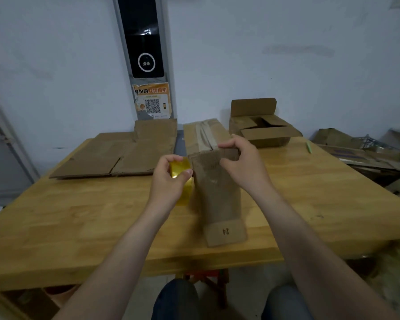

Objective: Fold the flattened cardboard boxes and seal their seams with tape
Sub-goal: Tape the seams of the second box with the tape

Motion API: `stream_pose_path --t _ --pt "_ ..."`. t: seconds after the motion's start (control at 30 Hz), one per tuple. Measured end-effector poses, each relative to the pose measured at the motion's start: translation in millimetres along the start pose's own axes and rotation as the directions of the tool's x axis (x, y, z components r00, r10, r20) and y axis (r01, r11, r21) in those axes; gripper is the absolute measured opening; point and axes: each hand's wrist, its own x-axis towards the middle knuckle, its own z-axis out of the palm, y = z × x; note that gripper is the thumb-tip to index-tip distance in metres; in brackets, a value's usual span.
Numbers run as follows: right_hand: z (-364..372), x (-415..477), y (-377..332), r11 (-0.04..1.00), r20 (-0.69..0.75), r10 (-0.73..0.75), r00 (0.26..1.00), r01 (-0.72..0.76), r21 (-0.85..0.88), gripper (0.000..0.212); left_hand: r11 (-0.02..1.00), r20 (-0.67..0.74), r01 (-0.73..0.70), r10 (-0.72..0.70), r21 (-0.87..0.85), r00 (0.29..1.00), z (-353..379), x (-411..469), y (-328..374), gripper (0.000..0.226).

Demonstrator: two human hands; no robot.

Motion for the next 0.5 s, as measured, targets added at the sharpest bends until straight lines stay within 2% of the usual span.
stream_pose_path --t 0.17,0.33,0.5 --pt "5.6 -13.6 26.5 0.999 -0.019 0.009 1.000 -0.009 -0.033 0.032 0.995 -0.049 0.096 -0.096 -0.003 0.994 -6.1 -3.4 -4.2 0.028" --pt "-3.3 -12.8 22.2 0.987 0.031 -0.019 0.999 0.024 -0.157 0.036 0.999 -0.043 0.027 -0.025 0.045 0.999 -21.1 -11.4 23.4 0.030" --pt "-17.5 -16.8 10.9 0.983 0.030 0.006 1.000 0.000 -0.184 0.055 0.983 -0.065 -0.032 0.044 0.181 0.997 -33.9 -36.0 54.7 0.025"
